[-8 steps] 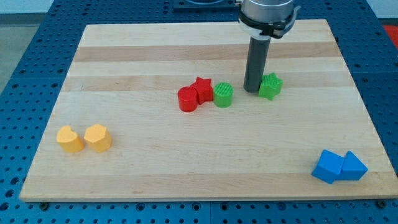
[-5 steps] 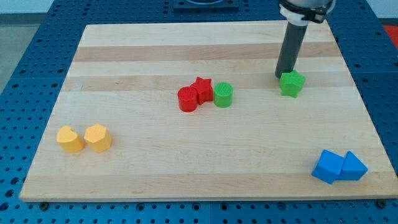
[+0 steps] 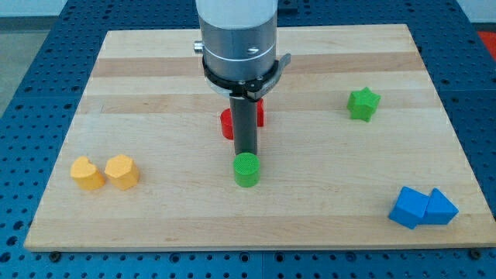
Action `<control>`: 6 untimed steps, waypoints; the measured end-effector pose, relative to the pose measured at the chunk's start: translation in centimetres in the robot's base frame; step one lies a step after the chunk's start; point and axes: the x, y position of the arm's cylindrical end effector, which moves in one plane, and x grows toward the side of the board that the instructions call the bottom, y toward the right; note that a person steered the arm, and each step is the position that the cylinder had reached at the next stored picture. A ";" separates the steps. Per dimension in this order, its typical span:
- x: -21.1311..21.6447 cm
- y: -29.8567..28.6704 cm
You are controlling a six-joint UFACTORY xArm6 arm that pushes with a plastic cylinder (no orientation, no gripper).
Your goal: Push the green circle to the bottom left of the board
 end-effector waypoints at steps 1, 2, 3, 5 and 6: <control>0.0 4.2; 1.8 3.8; 4.6 -2.6; 5.4 -8.1; 5.7 -4.7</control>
